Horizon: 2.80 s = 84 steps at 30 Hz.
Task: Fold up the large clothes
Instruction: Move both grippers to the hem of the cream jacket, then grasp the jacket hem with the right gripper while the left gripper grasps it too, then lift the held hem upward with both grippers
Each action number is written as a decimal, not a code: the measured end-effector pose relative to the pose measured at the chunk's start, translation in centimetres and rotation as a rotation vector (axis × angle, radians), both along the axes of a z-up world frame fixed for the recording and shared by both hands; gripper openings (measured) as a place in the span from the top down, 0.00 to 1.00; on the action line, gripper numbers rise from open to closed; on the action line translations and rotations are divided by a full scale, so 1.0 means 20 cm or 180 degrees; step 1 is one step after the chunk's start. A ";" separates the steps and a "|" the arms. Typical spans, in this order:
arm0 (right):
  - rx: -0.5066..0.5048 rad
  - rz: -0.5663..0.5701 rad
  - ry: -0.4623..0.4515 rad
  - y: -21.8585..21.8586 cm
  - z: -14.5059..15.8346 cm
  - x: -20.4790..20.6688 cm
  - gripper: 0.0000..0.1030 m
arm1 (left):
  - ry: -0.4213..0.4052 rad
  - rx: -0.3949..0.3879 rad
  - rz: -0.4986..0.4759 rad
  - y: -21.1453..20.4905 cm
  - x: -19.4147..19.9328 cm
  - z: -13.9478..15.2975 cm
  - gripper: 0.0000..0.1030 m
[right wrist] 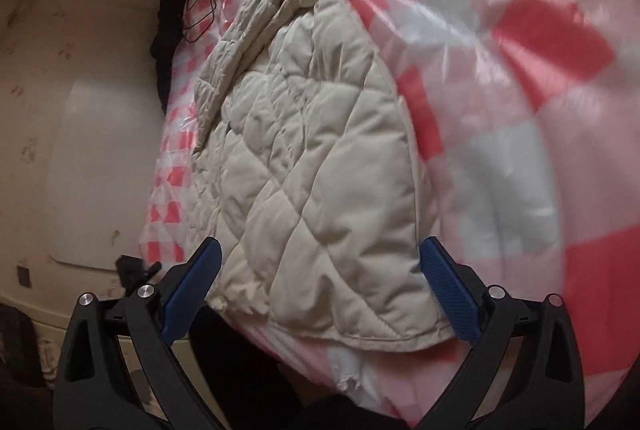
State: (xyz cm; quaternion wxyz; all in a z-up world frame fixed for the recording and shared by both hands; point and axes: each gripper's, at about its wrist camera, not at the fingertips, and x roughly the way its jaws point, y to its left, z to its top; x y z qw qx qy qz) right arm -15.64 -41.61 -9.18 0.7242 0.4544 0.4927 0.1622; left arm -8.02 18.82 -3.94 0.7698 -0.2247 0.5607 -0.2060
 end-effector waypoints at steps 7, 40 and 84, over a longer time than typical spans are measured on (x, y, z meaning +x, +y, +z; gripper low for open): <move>0.0123 0.0071 -0.0046 0.05 0.02 -0.06 0.07 | 0.0050 0.0117 0.0199 0.07 -0.15 -0.02 0.06; 0.0376 0.0537 -0.0034 0.12 -0.04 -0.05 0.06 | 0.0209 -0.0991 0.0370 0.30 -0.13 -0.18 0.06; 0.0042 0.0583 -0.1259 0.15 0.86 -0.58 0.85 | -0.0588 -0.1158 -0.0170 0.23 -0.50 0.54 0.92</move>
